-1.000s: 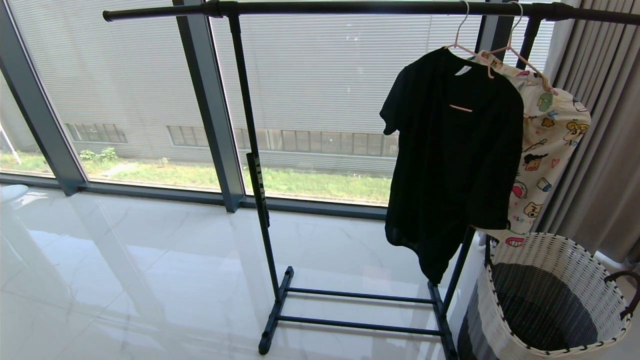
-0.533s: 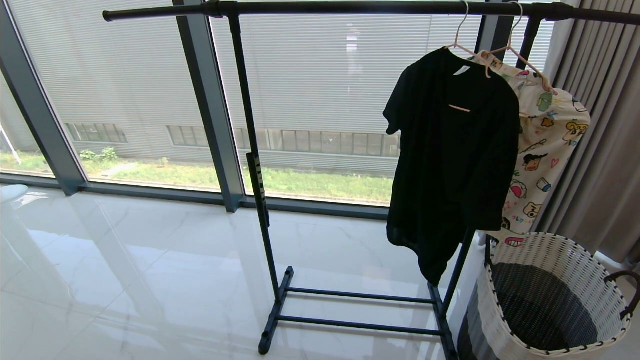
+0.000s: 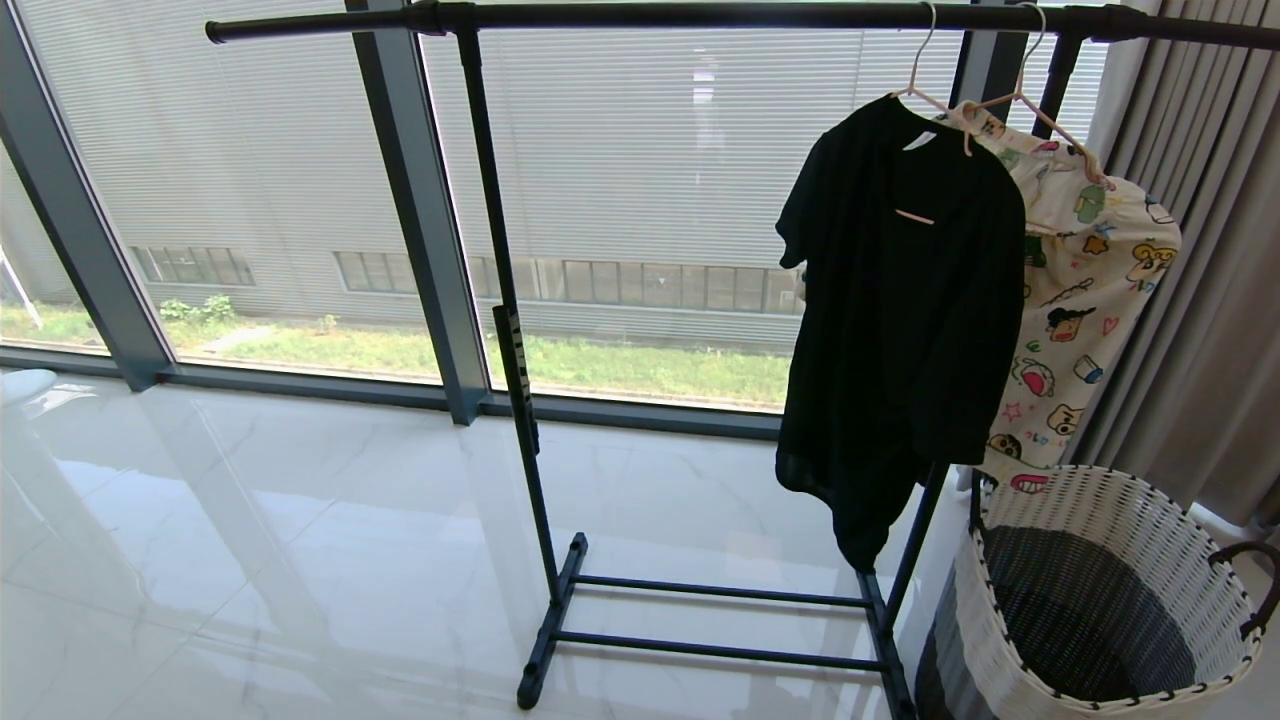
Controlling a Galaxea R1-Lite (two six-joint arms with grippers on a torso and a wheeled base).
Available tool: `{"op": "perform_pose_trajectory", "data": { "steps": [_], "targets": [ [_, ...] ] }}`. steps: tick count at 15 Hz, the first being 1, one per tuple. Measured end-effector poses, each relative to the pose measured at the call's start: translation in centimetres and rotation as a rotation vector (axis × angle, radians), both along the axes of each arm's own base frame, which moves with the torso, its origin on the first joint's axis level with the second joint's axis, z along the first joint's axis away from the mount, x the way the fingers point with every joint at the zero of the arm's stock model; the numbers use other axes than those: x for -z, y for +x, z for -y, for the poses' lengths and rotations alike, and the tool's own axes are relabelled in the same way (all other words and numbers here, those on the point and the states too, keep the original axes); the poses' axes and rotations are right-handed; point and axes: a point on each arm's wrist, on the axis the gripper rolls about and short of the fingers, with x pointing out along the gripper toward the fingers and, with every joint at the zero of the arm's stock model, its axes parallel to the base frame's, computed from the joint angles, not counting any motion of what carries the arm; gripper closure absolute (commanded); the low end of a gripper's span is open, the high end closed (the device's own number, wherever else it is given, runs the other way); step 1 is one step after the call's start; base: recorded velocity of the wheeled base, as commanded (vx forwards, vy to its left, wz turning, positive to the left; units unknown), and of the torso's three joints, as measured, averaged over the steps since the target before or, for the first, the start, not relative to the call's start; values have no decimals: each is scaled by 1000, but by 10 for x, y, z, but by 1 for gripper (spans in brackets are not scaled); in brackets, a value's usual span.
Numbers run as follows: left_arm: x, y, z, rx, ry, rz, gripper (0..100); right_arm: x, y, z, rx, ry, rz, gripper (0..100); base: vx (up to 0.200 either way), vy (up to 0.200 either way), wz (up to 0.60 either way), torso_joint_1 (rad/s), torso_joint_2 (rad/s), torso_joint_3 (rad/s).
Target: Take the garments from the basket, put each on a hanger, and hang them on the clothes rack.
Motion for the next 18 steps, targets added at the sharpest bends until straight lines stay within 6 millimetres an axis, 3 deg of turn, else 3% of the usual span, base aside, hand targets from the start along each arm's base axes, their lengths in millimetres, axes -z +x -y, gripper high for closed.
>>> {"op": "perform_pose_trajectory", "data": {
  "steps": [7,11,13,18],
  "targets": [
    [-28,-4,-1,-23,2,298,0,0,0,0,-1,-1,0,0,0,0,0,0,0,0],
    [1,1,0,-3,11,11,0,0,0,0,0,0,0,0,0,0,0,0,0,0],
    [1,1,3,126,65,7,0,0,0,0,0,0,0,0,0,0,0,0,0,0],
    [3,1,1,62,69,-8,0,0,0,0,0,0,0,0,0,0,0,0,0,0]
  ]
}}
